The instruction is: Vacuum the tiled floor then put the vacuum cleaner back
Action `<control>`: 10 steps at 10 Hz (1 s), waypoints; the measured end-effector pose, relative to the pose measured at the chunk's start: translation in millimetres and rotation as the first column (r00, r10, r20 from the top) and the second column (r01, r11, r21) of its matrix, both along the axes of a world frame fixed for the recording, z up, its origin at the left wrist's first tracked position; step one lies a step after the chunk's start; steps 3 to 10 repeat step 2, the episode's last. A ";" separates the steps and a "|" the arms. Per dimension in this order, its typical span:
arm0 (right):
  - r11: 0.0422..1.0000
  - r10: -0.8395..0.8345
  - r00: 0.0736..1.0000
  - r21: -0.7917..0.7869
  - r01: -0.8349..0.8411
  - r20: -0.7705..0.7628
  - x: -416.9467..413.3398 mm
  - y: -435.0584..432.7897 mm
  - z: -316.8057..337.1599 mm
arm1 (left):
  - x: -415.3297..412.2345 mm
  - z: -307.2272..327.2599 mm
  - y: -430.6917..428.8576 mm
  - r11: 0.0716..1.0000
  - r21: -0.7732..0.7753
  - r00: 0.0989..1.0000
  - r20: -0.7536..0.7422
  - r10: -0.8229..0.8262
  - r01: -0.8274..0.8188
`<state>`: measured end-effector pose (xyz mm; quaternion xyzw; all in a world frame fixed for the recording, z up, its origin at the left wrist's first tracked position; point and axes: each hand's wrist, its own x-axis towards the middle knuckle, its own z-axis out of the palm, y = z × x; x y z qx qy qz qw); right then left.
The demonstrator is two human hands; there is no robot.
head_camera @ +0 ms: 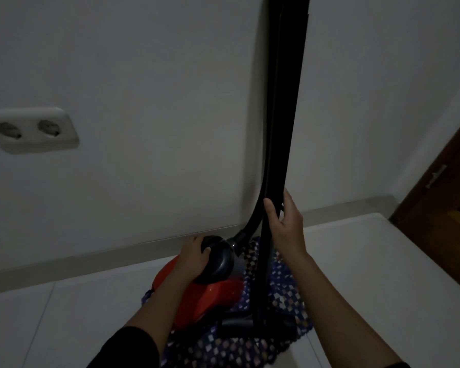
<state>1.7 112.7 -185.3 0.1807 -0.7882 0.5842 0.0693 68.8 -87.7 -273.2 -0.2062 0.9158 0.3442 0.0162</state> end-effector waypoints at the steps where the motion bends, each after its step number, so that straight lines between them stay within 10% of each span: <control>1: 0.988 0.033 0.999 0.153 -0.035 0.015 18.3 12.6 10.7 | 12.4 35.8 7.0 0.997 -0.073 0.999 -0.051 -0.008 0.004; 10: 0.955 0.014 0.998 0.295 -0.031 0.061 27.5 24.1 14.4 | 24.9 60.8 10.8 0.992 -0.128 0.988 -0.150 -0.039 0.020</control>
